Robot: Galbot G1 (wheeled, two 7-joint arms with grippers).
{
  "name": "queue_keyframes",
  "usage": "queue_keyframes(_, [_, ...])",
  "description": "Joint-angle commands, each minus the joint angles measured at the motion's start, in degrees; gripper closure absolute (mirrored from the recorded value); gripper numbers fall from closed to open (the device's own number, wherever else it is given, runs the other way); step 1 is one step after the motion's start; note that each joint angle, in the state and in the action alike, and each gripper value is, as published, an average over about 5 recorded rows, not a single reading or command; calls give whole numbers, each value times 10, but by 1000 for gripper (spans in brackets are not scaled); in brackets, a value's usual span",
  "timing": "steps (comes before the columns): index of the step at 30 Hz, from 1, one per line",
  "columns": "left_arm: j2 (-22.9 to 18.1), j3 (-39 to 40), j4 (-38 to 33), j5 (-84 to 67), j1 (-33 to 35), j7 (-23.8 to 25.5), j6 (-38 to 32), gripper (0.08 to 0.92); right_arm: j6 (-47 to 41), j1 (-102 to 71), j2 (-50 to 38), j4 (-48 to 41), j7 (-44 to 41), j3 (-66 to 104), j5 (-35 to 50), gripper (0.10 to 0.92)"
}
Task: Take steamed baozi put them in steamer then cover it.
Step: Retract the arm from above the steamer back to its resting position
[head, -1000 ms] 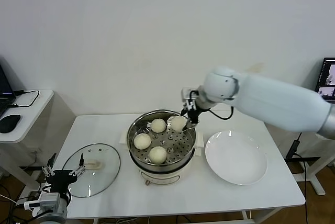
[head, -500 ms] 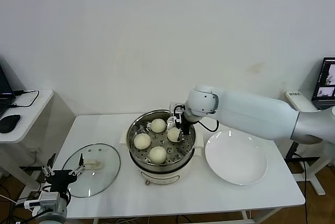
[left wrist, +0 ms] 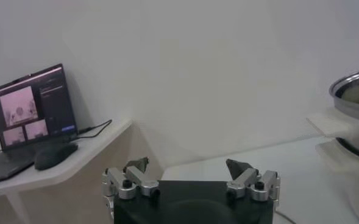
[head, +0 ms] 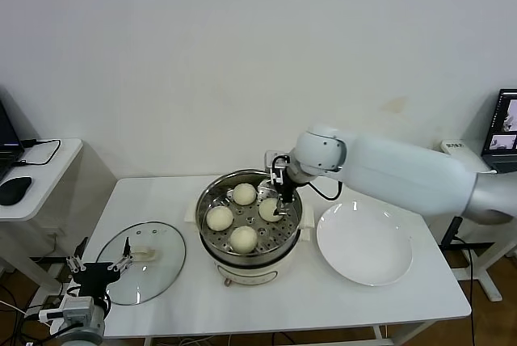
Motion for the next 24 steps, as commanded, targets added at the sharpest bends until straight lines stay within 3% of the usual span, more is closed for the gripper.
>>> queue_keyframes(1, [0,2,0,0,-1,0,-6,177,67,-101,-163,149,206,100,81,203])
queue_keyframes(5, [-4,5,7,1,-2,1,-25,177,194,-286,-223,179,313,243,77,203])
queue_keyframes(10, [-9,7,17,1,-3,2,-50,177,293,-559,-220,185,367,488,19,203])
queue_keyframes(18, [-18,13,44,31,-7,-3,-87,177,453,-871,-32,148,348,836,-136,203])
queue_keyframes(24, [-27,18,79,178,-13,-13,-112,177,490,-978,123,151,298,983,-180,203])
